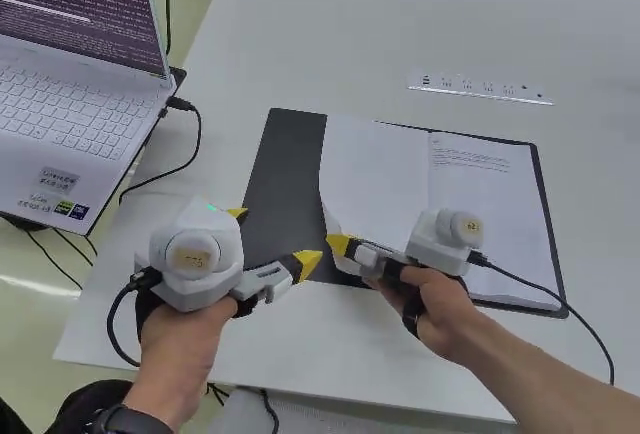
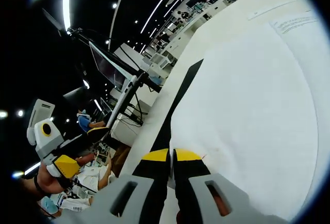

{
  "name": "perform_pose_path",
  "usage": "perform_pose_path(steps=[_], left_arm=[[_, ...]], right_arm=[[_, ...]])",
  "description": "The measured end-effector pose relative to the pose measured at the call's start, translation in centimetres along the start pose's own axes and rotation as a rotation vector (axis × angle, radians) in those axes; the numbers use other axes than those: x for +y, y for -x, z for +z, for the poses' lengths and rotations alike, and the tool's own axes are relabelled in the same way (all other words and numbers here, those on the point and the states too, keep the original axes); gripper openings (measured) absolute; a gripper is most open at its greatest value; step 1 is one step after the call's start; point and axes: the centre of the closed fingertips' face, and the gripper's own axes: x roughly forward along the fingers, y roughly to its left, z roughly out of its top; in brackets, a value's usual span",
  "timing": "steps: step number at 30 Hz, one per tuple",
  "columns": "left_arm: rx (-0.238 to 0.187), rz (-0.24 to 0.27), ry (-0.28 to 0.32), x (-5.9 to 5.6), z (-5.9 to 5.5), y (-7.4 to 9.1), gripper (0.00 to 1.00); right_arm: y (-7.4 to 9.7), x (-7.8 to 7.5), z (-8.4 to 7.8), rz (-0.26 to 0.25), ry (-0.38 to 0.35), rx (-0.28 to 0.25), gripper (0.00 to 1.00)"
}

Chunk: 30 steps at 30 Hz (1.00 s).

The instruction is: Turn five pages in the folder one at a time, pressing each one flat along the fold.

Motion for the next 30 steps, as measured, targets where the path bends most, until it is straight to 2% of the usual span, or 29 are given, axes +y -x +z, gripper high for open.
perform_pose_path(steps=[7,9,13,24,30], left_arm=[[-0.008,0.004,0.014,0.3,0.1,0.0,0.65],[-0.007,0.005,0.020,0.3,0.1,0.0,0.65],[0.002,0.006,0.021,0.2,-0.2,0.1,0.65],[0.006,0.003,0.038,0.1,-0.7,0.0,0.63],[0.012,-0.001,0.058,-0.1,-1.2,-0.7,0.59]], right_arm=[[-0.6,-1.3,-0.6,-0.035,-0.054,0.010,0.01],[-0.8,-1.2,-0.8,-0.032,-0.103,-0.001,0.05],[-1.2,-1.3,-1.2,-0.046,-0.102,0.005,0.11],[-0.8,-0.4,-1.3,-0.013,-0.098,-0.004,0.21],[0.4,0.6,-1.8,0.024,-0.084,-0.002,0.33]])
